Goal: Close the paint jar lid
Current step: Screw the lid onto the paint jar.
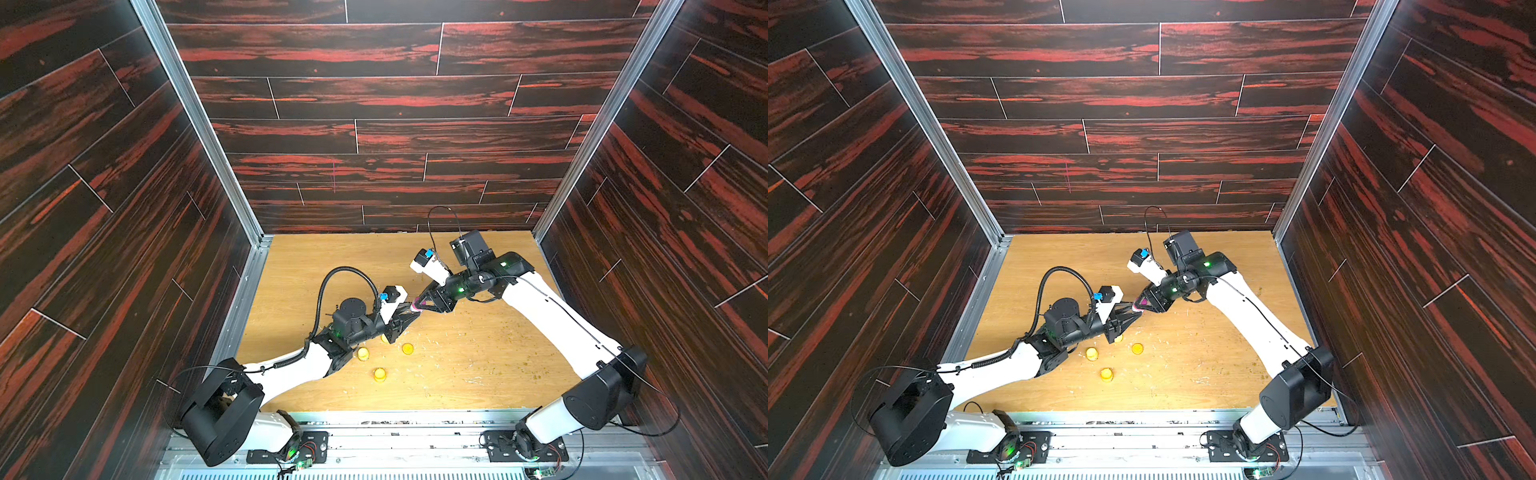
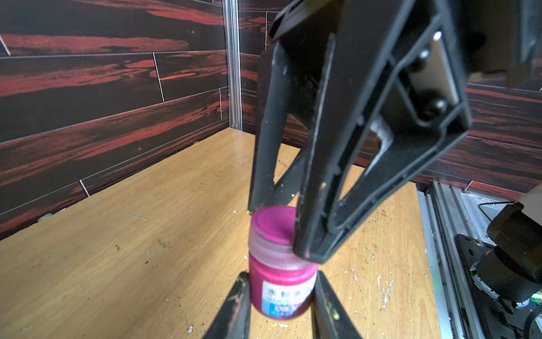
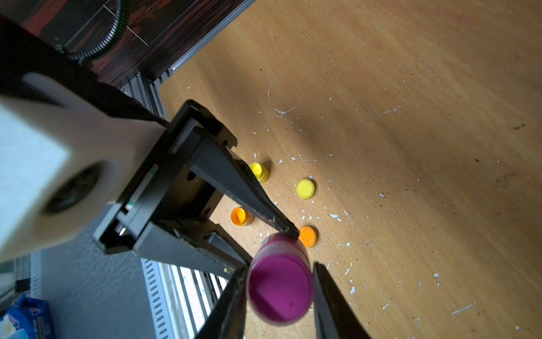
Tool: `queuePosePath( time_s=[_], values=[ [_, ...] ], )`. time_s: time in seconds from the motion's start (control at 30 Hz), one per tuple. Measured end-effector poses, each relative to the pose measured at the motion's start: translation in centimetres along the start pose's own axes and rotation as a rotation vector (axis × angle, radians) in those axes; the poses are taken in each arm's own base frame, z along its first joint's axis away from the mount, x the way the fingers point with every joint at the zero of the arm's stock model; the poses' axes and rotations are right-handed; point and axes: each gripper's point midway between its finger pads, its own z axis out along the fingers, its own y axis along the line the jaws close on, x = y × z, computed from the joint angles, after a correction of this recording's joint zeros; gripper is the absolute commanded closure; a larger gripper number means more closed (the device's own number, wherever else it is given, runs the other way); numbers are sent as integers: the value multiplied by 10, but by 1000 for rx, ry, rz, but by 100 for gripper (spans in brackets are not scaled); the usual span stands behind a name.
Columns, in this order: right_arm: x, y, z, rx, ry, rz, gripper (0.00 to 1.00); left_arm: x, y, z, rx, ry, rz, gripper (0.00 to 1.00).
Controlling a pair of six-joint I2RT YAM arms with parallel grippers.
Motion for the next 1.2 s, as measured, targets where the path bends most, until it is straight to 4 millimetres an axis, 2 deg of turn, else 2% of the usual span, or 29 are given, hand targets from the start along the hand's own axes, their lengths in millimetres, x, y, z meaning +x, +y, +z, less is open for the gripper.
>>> queuePosePath(
  time_s=[0.3,0.63,0.7,0.8,0.9,0.97,1.1,1.2],
  values=[
    [-1,-6,6,-5,-17,81,69,3,7,2,-29,25,-6,84],
    [6,-27,38,58,24,343,70,32,28,7,-134,112,1,84],
    [5,-31,43,73,24,396,69,35,32,7,-155,121,4,84],
    [4,-34,47,86,16,461,63,37,37,6,-181,129,10,84],
    [0,-33,44,99,11,495,49,32,39,7,-192,110,21,84],
    [-1,-28,41,100,24,502,42,16,39,8,-196,57,39,84],
    [-17,-25,22,110,0,465,36,-7,38,5,-196,-21,59,84],
    [-27,-28,2,122,-34,416,34,-14,35,3,-189,-57,58,84]
  ],
)
